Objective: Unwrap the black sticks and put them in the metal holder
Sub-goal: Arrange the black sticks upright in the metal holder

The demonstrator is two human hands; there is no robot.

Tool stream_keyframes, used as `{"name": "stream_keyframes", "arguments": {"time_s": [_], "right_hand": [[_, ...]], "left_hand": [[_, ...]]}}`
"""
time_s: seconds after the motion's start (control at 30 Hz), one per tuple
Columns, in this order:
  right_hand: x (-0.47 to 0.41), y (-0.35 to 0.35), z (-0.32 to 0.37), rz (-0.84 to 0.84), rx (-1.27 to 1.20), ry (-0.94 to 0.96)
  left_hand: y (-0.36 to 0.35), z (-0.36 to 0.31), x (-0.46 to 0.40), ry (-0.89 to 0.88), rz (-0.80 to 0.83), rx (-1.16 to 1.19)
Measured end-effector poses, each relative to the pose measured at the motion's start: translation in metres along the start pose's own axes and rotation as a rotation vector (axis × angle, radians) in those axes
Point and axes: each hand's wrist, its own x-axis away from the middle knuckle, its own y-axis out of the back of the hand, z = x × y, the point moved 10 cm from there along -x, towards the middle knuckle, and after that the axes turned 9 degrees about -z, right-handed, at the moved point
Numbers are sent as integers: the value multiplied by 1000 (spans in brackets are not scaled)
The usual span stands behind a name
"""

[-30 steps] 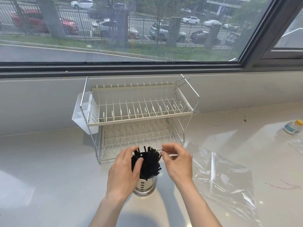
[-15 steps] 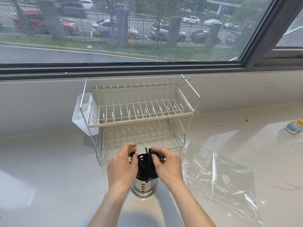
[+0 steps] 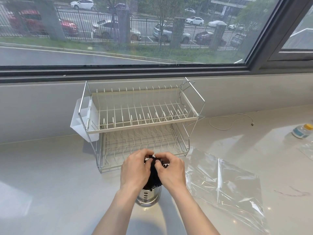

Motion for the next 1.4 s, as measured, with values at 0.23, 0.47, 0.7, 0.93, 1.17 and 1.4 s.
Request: {"name": "stream_keyframes", "arguments": {"time_s": [0.23, 0.47, 0.7, 0.93, 1.17, 1.4], "right_hand": [[-1, -1, 1, -12, -14, 3], [-20, 36, 49, -75, -242, 111], [-21, 57, 123, 62, -739, 127], [-6, 53, 42, 66, -591, -245], [-17, 63, 40, -104, -985, -277], [-8, 89, 80, -396, -359, 304]], "left_hand": [[11, 9, -1, 21, -56, -9], [50, -19, 0, -143, -182, 307], [87, -75, -18, -201, -251, 685], [101, -15, -22, 168, -450, 1075], [57, 30, 5, 285, -263, 764], [41, 28, 23, 23, -85, 265]]}}
